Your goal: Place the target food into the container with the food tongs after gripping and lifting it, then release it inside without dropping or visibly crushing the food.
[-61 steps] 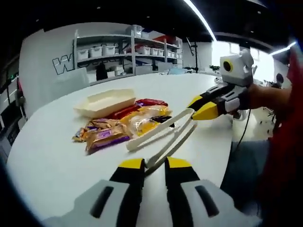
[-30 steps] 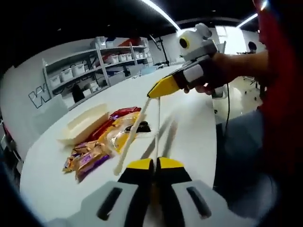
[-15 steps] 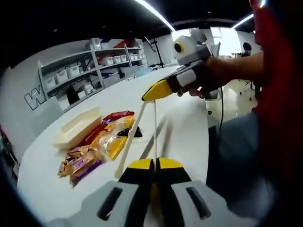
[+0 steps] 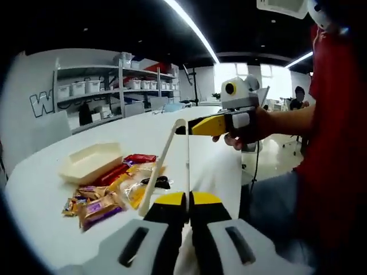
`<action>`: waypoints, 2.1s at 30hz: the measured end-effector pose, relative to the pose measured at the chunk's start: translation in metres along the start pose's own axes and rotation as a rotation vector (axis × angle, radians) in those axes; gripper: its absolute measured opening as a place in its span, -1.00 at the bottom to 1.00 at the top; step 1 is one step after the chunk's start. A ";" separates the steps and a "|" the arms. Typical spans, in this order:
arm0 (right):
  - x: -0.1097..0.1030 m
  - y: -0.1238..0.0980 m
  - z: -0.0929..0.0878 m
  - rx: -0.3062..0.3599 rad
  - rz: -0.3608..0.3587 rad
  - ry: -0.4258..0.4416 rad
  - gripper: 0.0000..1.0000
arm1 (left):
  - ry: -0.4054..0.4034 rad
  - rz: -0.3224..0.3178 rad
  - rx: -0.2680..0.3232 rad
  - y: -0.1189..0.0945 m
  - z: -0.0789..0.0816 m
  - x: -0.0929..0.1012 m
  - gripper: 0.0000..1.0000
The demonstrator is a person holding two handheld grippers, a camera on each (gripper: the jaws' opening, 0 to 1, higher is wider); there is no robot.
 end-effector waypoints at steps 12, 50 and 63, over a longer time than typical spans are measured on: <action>-0.014 0.015 0.012 0.012 0.149 -0.062 -0.18 | -0.070 -0.134 0.070 -0.002 0.018 0.006 -0.98; -0.048 0.030 0.026 0.040 0.386 0.093 -0.36 | -0.182 -0.505 -0.052 -0.007 0.066 0.033 -0.98; -0.049 0.028 0.027 0.067 0.398 0.095 -0.36 | -0.179 -0.519 -0.074 -0.009 0.066 0.033 -0.98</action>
Point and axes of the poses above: the point that each gripper's makers call its tool centre point, and the gripper's own axes: y roughly forward along the fingers, x roughly to its right, z roughly out of its top, the point moved 9 cm from there along -y, roughly backward along the fingers, and after that the axes turned 15 degrees about z, right-handed, at the moved point
